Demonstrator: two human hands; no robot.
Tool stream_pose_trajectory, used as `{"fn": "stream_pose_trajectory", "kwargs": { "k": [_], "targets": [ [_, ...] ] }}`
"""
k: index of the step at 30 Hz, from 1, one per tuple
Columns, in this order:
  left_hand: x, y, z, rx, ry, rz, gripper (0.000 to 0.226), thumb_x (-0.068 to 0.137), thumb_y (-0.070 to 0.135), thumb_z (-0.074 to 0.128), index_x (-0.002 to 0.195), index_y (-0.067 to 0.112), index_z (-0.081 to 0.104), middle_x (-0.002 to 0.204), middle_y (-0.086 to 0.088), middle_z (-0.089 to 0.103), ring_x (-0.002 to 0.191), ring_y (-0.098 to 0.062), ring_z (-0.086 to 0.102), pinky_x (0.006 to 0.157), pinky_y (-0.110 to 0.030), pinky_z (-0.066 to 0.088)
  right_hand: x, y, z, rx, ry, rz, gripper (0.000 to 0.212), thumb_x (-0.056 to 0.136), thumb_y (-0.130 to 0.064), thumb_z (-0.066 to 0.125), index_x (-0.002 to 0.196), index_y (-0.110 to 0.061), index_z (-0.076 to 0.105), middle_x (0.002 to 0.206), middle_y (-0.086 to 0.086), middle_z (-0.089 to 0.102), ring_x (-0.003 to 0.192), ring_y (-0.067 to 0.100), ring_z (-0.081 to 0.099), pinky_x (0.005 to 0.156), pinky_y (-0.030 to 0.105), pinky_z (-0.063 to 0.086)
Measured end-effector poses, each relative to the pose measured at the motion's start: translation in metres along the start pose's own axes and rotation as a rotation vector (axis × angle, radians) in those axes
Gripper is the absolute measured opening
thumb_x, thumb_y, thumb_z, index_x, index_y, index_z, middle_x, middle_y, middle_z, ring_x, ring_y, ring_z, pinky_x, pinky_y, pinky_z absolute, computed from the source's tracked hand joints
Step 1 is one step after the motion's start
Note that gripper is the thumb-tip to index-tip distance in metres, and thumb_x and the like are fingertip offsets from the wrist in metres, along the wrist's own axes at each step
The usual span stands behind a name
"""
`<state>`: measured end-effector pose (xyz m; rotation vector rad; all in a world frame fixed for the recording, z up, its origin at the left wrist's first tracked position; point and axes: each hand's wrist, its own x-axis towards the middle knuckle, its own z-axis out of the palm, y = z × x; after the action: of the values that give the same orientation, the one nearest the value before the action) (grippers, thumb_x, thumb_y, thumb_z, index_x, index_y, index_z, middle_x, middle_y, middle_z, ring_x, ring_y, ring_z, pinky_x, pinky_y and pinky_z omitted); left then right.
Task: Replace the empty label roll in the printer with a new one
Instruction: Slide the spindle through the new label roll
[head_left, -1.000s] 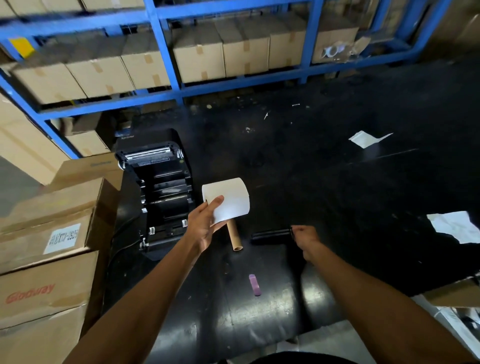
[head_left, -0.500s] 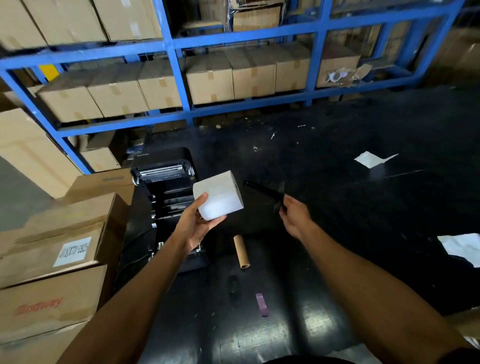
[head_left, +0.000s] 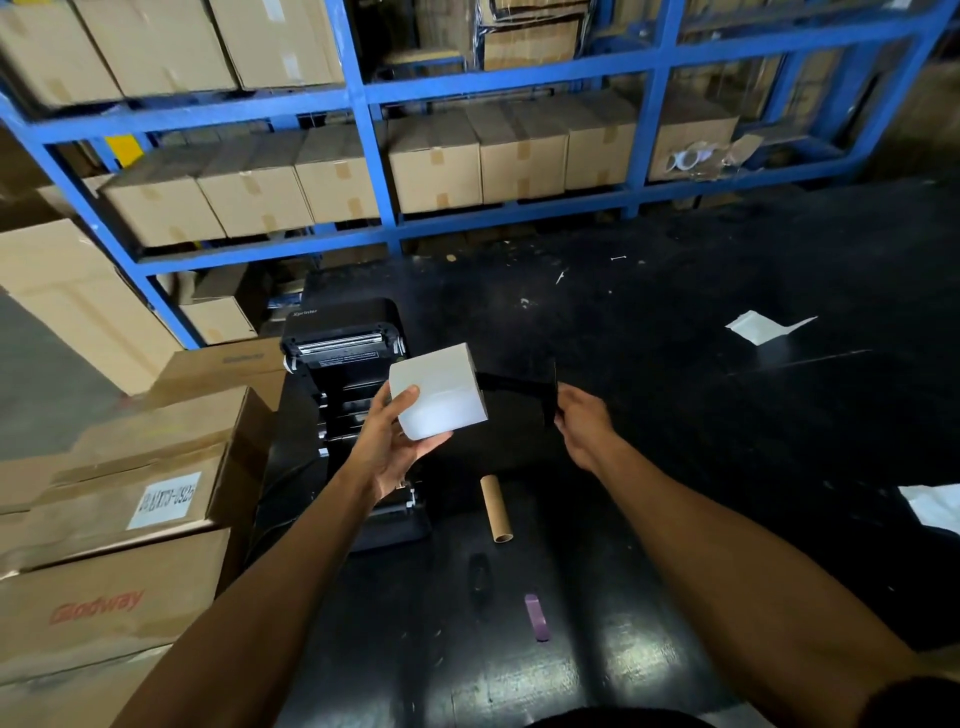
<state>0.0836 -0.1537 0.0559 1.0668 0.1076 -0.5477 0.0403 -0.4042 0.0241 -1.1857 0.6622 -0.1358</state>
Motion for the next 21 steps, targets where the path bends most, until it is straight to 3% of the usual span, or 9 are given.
{"fn": "stream_pose_trajectory", "kwargs": {
  "k": [3, 5, 8, 13, 16, 21],
  "targets": [
    [0.0, 0.004, -0.002, 0.096, -0.031, -0.001, 0.049, 0.086, 0.022, 0.071, 0.133, 0.024, 0.056, 0.139, -0.014, 0.056, 0.124, -0.036, 0.056, 0.1, -0.056, 0.05, 0.001, -0.002, -0.001, -0.067, 0.006, -0.028, 0.031, 0.102, -0.013, 0.042, 0.124, -0.011, 0.063, 0.119, 0.006, 0.067, 0.104, 0.016, 0.064, 0.08, 0.023, 0.052],
    [0.0, 0.008, -0.001, 0.154, -0.014, 0.01, 0.044, 0.088, 0.018, 0.069, 0.131, 0.023, 0.058, 0.135, -0.012, 0.058, 0.121, -0.035, 0.059, 0.096, -0.052, 0.053, 0.001, 0.0, -0.002, -0.112, 0.023, -0.045, 0.031, 0.102, -0.014, 0.041, 0.124, -0.012, 0.063, 0.119, 0.006, 0.066, 0.106, 0.017, 0.063, 0.088, 0.028, 0.053],
    [0.003, 0.01, -0.001, 0.216, 0.011, 0.03, 0.06, 0.084, 0.014, 0.074, 0.139, 0.023, 0.053, 0.133, -0.011, 0.06, 0.115, -0.032, 0.064, 0.087, -0.049, 0.058, 0.002, 0.005, 0.001, -0.199, 0.003, -0.082, 0.029, 0.102, -0.017, 0.043, 0.124, -0.017, 0.062, 0.122, 0.005, 0.065, 0.111, 0.019, 0.061, 0.1, 0.036, 0.051],
    [0.004, 0.004, 0.012, 0.211, 0.016, 0.027, 0.074, 0.079, 0.013, 0.079, 0.146, 0.021, 0.046, 0.132, -0.008, 0.063, 0.112, -0.03, 0.066, 0.09, -0.052, 0.057, -0.007, 0.008, 0.021, -0.183, -0.051, -0.122, 0.029, 0.101, -0.015, 0.046, 0.126, -0.012, 0.06, 0.124, 0.006, 0.063, 0.115, 0.02, 0.06, 0.104, 0.037, 0.048],
    [0.006, 0.0, 0.024, 0.22, 0.021, 0.034, 0.08, 0.075, 0.016, 0.083, 0.145, 0.021, 0.046, 0.131, -0.007, 0.063, 0.113, -0.03, 0.065, 0.091, -0.052, 0.056, -0.015, 0.004, 0.033, -0.161, -0.06, -0.132, 0.029, 0.101, -0.012, 0.046, 0.126, -0.007, 0.06, 0.117, 0.005, 0.064, 0.111, 0.017, 0.06, 0.098, 0.029, 0.049],
    [0.008, -0.002, 0.042, 0.283, 0.005, 0.073, 0.083, 0.064, 0.028, 0.09, 0.138, 0.025, 0.053, 0.131, -0.005, 0.063, 0.115, -0.03, 0.063, 0.089, -0.052, 0.057, -0.017, 0.002, 0.038, -0.164, -0.027, -0.123, 0.022, 0.096, -0.015, 0.056, 0.115, -0.014, 0.066, 0.113, 0.006, 0.07, 0.104, 0.02, 0.067, 0.088, 0.033, 0.057]
  ]
}}
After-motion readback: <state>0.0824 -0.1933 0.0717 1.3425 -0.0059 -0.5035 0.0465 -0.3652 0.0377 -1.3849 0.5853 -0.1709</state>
